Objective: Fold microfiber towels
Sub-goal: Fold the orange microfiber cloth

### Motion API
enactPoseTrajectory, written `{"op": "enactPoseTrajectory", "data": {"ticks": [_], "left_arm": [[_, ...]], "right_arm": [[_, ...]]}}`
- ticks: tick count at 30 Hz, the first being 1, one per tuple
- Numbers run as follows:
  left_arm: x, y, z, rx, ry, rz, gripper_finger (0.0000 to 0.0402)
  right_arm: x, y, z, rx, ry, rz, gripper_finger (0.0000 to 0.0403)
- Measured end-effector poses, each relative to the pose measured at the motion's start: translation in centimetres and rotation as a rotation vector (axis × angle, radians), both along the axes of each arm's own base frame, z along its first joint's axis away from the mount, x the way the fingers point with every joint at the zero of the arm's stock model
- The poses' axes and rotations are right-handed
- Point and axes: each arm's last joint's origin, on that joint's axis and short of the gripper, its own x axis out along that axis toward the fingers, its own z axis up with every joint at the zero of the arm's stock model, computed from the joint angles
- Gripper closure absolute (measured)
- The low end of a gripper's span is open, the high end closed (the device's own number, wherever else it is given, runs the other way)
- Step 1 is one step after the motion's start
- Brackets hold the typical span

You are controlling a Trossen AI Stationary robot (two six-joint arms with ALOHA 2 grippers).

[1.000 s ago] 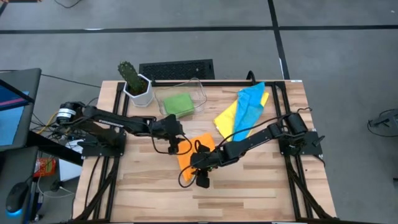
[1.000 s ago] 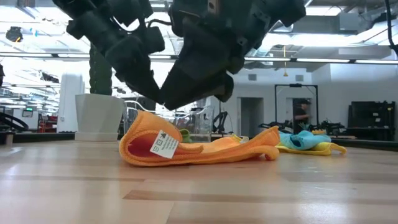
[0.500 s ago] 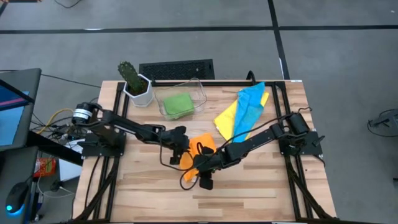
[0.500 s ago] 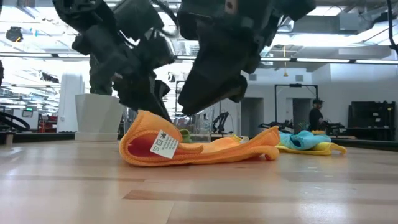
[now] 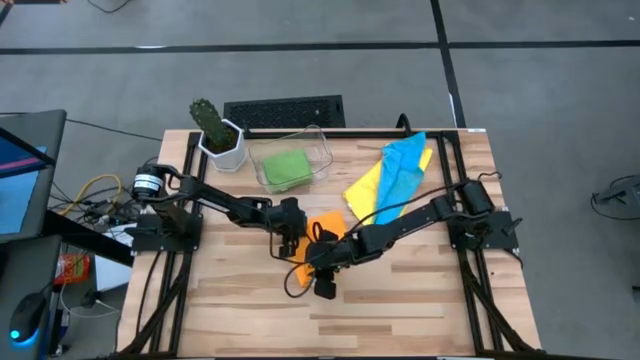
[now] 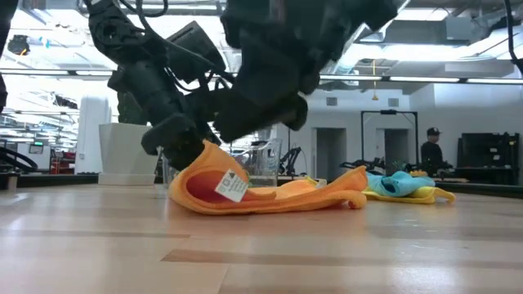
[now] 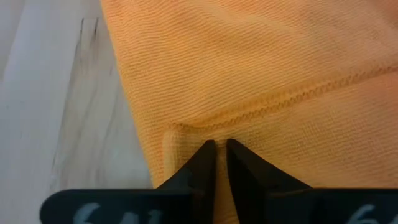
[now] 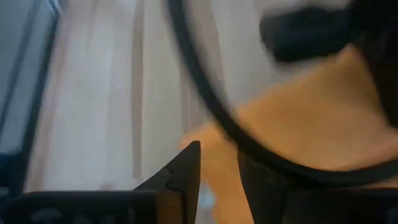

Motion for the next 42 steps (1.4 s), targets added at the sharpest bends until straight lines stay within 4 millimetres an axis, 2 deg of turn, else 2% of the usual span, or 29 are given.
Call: {"op": "enactPoseTrajectory", "data": {"ticks": [12,16,21,25,29,36,42], "left_arm": [[0.1,0.1,0.0,-0.005,-0.015,0.009,0.0372],[0.1,0.1,0.0,-0.007,-0.014,0.016,0.0372],[0.0,0.1,-0.1,-0.005,-0.008,0.018,0.0372],[0.0,0.1,-0.1,0.0,-0.008,0.024,0.0372],[0.0,0.1,-0.1,-0.007,-0.009,0.034,0.0372],[0.1,0.1,0.0,-0.013,-0.011,0.048,0.0372],[0.1,0.1,0.0,-0.015,-0.013,0.052,0.0372]], "right_arm": [[1.5,-3.2,0.6,0.0,-0.096,-0.082,0.0282],[1.2,-3.0,-0.9,-0.014,-0.012,-0.064,0.0282],[-0.1,-2.0,-1.1,-0.054,0.098,-0.029,0.0282],[-1.0,-1.4,0.0,-0.072,0.134,-0.016,0.0282],[-1.8,-0.7,-0.9,-0.091,0.203,0.002,0.0282],[-0.4,-0.2,1.7,-0.058,0.031,-0.046,0.0282],[0.4,0.0,3.5,-0.066,-0.038,-0.063,0.0282]]}}
